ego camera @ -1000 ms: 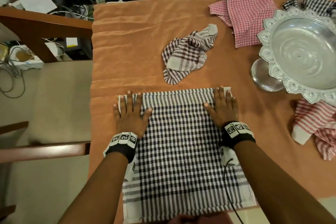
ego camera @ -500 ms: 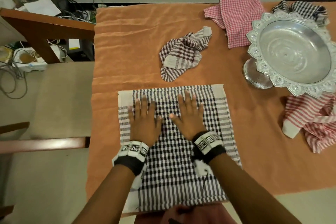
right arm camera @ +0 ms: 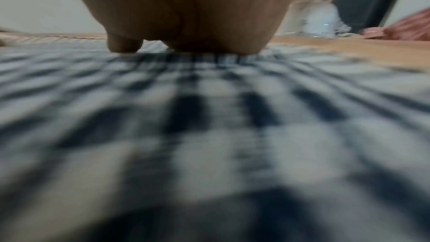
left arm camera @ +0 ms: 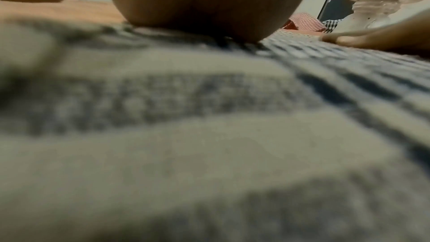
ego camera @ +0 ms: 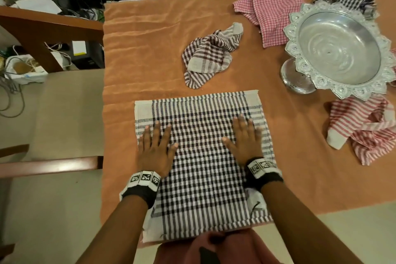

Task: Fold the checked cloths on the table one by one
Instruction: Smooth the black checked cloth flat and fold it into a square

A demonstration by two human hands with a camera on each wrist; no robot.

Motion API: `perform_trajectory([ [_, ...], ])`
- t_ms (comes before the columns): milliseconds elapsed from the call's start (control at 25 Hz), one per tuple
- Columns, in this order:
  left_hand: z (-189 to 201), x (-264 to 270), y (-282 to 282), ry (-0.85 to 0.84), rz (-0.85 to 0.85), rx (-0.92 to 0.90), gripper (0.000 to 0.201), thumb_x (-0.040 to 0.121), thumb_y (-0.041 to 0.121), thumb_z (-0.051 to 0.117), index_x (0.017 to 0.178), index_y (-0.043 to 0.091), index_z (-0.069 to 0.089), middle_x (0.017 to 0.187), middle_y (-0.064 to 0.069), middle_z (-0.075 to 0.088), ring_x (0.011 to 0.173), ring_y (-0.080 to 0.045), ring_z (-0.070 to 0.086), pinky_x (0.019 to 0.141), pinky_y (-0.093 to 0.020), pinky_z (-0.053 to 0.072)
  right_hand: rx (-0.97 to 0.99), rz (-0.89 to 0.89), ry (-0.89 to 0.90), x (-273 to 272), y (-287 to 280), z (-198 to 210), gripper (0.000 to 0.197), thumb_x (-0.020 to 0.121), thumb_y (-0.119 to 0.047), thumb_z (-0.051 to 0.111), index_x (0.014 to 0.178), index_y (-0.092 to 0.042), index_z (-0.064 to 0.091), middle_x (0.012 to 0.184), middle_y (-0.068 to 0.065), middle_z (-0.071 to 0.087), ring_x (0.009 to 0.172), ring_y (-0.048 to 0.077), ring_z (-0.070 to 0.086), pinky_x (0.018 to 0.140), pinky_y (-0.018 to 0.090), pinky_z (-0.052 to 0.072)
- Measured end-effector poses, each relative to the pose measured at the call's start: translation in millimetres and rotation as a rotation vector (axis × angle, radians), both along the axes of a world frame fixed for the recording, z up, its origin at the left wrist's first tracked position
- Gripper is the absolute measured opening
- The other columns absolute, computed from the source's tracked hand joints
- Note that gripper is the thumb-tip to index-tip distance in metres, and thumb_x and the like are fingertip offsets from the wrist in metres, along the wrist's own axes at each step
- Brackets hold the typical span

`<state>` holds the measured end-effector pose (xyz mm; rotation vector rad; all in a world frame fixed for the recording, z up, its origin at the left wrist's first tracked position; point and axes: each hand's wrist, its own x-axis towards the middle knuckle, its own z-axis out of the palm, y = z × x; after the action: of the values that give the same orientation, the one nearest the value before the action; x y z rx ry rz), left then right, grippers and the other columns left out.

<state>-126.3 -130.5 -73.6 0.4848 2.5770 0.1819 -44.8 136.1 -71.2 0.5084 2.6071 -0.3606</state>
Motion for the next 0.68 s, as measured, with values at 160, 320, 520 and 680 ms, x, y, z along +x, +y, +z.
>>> perform_trajectory([
  [160,1.6,-3.4,-3.5,-0.017,-0.003,-0.010,0.063,0.095,0.062,0.005,0.148,0.037,-0.017,0.152,0.005,-0.032,0.142,-0.022,-0.028,0.115,-0.041,-0.015,0.005,-0.061,-0.033,19.6,45.9,5.8,0.081,0.087,-0.069,0.007,0.151,-0.022,-0.014,0.159,0.004,-0.018,0.145,0.021,-0.019,0.115,0.043,-0.017],
  [320,5.5,-3.5,-0.4,-0.054,-0.003,0.002,0.064,0.097,0.058,0.010,0.150,0.034,-0.015,0.156,0.000,-0.029,0.139,-0.024,-0.032,0.114,-0.044,-0.016,0.012,-0.108,-0.061,13.9,32.8,9.4,0.073,0.098,-0.056,0.019,0.152,-0.018,-0.012,0.158,0.007,-0.020,0.145,0.024,-0.020,0.117,0.049,-0.014],
  [520,27.9,27.1,18.0,0.035,0.068,0.050,0.061,0.101,0.049,0.019,0.152,0.029,-0.006,0.157,-0.007,-0.024,0.144,-0.032,-0.022,0.113,-0.049,-0.015,-0.038,0.012,0.094,21.2,-28.4,31.5,0.075,0.096,-0.058,0.024,0.152,-0.019,-0.008,0.157,0.009,-0.022,0.144,0.030,-0.023,0.112,0.045,-0.018],
  [680,21.9,86.4,37.8,-0.062,-0.017,0.015,0.062,0.102,0.042,0.023,0.152,0.027,-0.010,0.159,-0.006,-0.021,0.145,-0.030,-0.021,0.117,-0.049,-0.012,-0.233,0.175,0.042,40.8,-100.2,23.1,0.066,0.100,-0.050,0.022,0.152,-0.022,-0.007,0.156,0.002,-0.023,0.144,0.026,-0.023,0.112,0.042,-0.019],
])
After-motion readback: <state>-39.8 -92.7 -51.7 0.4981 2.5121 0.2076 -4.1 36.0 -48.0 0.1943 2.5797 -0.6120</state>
